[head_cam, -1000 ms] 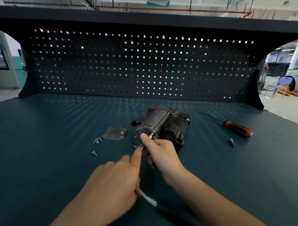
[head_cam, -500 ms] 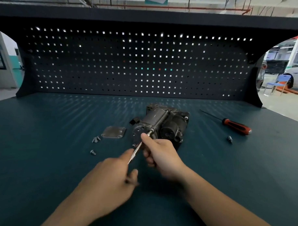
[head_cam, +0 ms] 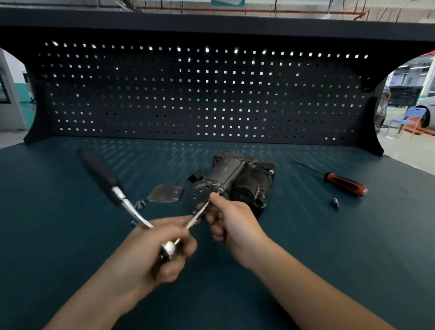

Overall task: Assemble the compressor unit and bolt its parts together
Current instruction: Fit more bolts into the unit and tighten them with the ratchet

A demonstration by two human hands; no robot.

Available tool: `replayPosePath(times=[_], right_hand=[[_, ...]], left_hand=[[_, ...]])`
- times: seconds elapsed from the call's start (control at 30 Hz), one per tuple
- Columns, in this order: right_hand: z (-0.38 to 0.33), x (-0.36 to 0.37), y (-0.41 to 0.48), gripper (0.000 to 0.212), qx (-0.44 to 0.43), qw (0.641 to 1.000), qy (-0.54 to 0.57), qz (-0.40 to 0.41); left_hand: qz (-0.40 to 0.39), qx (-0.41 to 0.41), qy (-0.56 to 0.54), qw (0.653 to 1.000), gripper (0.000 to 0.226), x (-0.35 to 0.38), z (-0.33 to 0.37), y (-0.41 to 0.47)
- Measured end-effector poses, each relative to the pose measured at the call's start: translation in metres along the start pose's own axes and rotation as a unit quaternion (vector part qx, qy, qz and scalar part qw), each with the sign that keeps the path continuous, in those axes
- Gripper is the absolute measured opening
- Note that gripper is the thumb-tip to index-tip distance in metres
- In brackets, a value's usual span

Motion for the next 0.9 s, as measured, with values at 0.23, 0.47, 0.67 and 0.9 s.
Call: replayPosePath(times=[0.23,0.47,0.67,0.9], right_hand=[[0.002,0.000,0.000,0.046,-0.067,0.993,-0.073,0.059],[0.002,0.000,0.004,0.034,-0.012,1.000,0.010,-0.006],[0.000,-0.006,0.003,0.047,-0.067,0.992,-0.088,0.053],[0.001,-0.007,0.006,0.046,-0.061,0.997,-0.022,0.043]], left_hand=[[0.138,0.281,0.558,0.769,0.057,0.006,-0.021,0.002],[-0.066,-0.123,-0.328,0.934,0.041,0.007,-0.009,-0.002],[0.098,0.293,0.614,0.726,0.054,0.006,-0.018,0.000],[0.029,0.110,0.103,0.988,0.020,0.010,-0.013,-0.001]])
Point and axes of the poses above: each hand's wrist, its own y-axis towards the middle knuckle, its own x-axis out of the palm, z = x × y, the point moved 1 cm from there along y, towards the middle knuckle, and after that the axes turned 6 degrees about z, right-handed, at the moved point
